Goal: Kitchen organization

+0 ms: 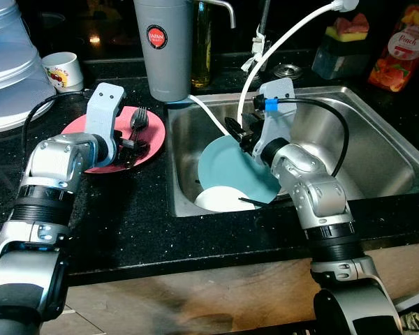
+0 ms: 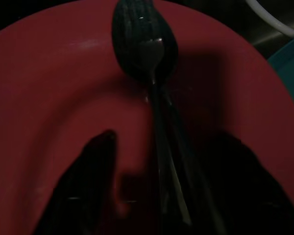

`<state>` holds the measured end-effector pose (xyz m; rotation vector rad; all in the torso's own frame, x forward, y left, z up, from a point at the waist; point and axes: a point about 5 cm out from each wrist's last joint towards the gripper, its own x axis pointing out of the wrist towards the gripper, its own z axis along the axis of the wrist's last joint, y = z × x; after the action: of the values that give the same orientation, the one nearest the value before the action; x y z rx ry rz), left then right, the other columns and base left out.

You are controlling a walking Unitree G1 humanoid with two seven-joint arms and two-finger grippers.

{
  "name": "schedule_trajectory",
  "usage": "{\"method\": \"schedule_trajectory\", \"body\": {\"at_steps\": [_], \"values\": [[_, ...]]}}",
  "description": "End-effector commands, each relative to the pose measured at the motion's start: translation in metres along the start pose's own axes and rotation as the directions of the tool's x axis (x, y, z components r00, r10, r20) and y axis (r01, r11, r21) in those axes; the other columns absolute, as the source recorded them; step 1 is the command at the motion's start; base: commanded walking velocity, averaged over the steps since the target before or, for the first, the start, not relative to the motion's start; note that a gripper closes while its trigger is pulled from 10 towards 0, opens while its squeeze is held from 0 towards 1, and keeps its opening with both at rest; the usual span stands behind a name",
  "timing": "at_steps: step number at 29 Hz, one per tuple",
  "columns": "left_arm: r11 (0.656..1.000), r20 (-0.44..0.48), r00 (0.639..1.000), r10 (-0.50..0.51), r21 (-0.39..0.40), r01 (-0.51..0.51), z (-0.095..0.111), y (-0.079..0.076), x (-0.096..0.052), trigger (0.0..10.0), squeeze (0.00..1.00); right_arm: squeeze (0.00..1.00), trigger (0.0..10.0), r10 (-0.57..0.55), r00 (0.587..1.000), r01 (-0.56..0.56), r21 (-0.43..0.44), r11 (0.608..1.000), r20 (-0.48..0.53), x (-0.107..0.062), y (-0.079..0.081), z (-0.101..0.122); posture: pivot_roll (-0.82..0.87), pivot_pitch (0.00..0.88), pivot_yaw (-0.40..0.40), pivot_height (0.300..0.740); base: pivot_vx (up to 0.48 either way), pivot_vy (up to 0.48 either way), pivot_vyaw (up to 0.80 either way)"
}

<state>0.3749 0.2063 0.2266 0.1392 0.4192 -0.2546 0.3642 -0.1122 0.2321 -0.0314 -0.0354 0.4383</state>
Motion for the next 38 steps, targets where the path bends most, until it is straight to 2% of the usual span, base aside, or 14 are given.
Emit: {"method": "schedule_trajectory", "body": {"at_steps": [1, 9, 18, 21, 22, 26, 28, 30, 32, 33, 34, 35, 36, 38], "values": [[1.0, -0.036, 0.999, -0.007, -0.003, 0.007, -0.004, 0.0, 0.001, 0.0, 0.0, 0.0, 10.0, 0.011, 1.0, -0.011, 0.002, 1.0, -0.006, -0.001, 0.001, 0.0, -0.01, 0.05, 0.02, 0.74, 0.0, 0.0, 0.0], [1.0, -0.028, 1.0, -0.009, -0.003, 0.009, -0.005, 0.0, -0.001, 0.0, 0.0, 0.0, 10.0, 0.012, 1.0, -0.012, 0.001, 1.0, -0.012, -0.002, 0.001, -0.001, -0.01, 0.041, 0.021, 0.74, 0.0, 0.0, 0.0], [0.999, 0.017, 0.999, 0.041, -0.017, -0.041, -0.001, 0.01, -0.009, 0.0, 0.0, 0.0, 10.0, 0.014, 1.0, -0.014, 0.004, 1.0, -0.005, -0.002, 0.002, 0.001, -0.01, 0.027, 0.021, 0.74, 0.0, 0.0, 0.0], [0.997, 0.042, 0.996, 0.082, 0.003, -0.082, 0.004, 0.017, -0.016, 0.0, 0.0, 0.0, 10.0, 0.016, 1.0, -0.016, 0.007, 1.0, 0.003, -0.002, 0.002, 0.003, -0.01, 0.024, 0.021, 0.74, 0.0, 0.0, 0.0], [0.995, 0.089, 0.992, 0.093, 0.011, -0.094, 0.012, 0.019, -0.022, 0.0, 0.0, 0.0, 10.0, 0.015, 1.0, -0.016, 0.012, 1.0, 0.011, -0.002, 0.002, 0.005, -0.01, 0.025, 0.024, 0.74, 0.0, 0.0, 0.0], [0.995, 0.147, 0.985, 0.086, 0.041, -0.093, 0.021, 0.02, -0.031, 0.0, 0.0, 0.0, 10.0, 0.015, 1.0, -0.016, 0.027, 1.0, 0.022, -0.003, 0.002, 0.007, -0.01, 0.025, 0.024, 0.74, 0.0, 0.0, 0.0], [0.992, 0.192, 0.979, 0.071, 0.091, -0.09, 0.027, 0.02, -0.039, 0.0, 0.0, 0.0, 10.0, 0.017, 0.999, -0.019, 0.042, 0.999, 0.033, -0.003, 0.002, 0.01, -0.01, 0.025, 0.024, 0.74, 0.0, 0.0, 0.0], [0.994, 0.251, 0.968, 0.018, 0.104, -0.045, 0.033, 0.014, -0.046, 0.0, 0.0, 0.0, 10.0, 0.02, 0.999, -0.022, 0.056, 0.998, 0.043, -0.004, 0.002, 0.012, -0.01, 0.025, 0.024, 0.74, 0.0, 0.0, 0.0], [0.998, 0.303, 0.951, -0.058, 0.051, 0.044, 0.038, 0.006, -0.053, 0.0, 0.0, 0.0, 10.0, 0.023, 0.998, -0.027, 0.075, 0.997, 0.055, -0.004, 0.003, 0.014, 0.0, 0.029, 0.021, 0.74, 0.0, 0.0, 0.0], [0.989, 0.338, 0.931, -0.139, -0.002, 0.149, 0.041, -0.003, -0.057, 0.0, 0.0, 0.0, 10.0, 0.027, 0.998, -0.033, 0.096, 0.995, 0.065, -0.004, 0.004, 0.017, 0.01, 0.029, 0.019, 0.74, 0.0, 0.0, 0.0], [0.989, 0.338, 0.931, -0.139, -0.002, 0.149, 0.041, -0.003, -0.057, 0.0, 0.0, 0.0, 10.0, 0.027, 0.998, -0.033, 0.096, 0.995, 0.065, -0.004, 0.004, 0.017, 0.01, 0.029, 0.019, 0.74, 0.0, 0.0, 0.0], [0.973, 0.354, 0.913, -0.202, -0.034, 0.228, 0.041, -0.01, -0.058, 0.0, 0.0, 0.0, 10.0, 0.031, 0.997, -0.039, 0.11, 0.993, 0.073, -0.004, 0.006, 0.018, 0.01, 0.031, 0.018, 0.74, 0.0, 0.0, 0.0], [0.973, 0.354, 0.913, -0.202, -0.034, 0.228, 0.041, -0.01, -0.058, 0.0, 0.0, 0.0, 10.0, 0.031, 0.997, -0.039, 0.11, 0.993, 0.073, -0.004, 0.006, 0.018, 0.01, 0.031, 0.018, 0.74, 0.0, 0.0, 0.0], [0.94, 0.373, 0.883, -0.284, -0.075, 0.334, 0.039, -0.021, -0.061, 0.0, 0.0, 0.0, 10.0, 0.044, 0.995, -0.057, 0.146, 0.988, 0.09, -0.004, 0.009, 0.021, 0.01, 0.032, 0.019, 0.74, 0.0, 0.0, 0.0]]}}
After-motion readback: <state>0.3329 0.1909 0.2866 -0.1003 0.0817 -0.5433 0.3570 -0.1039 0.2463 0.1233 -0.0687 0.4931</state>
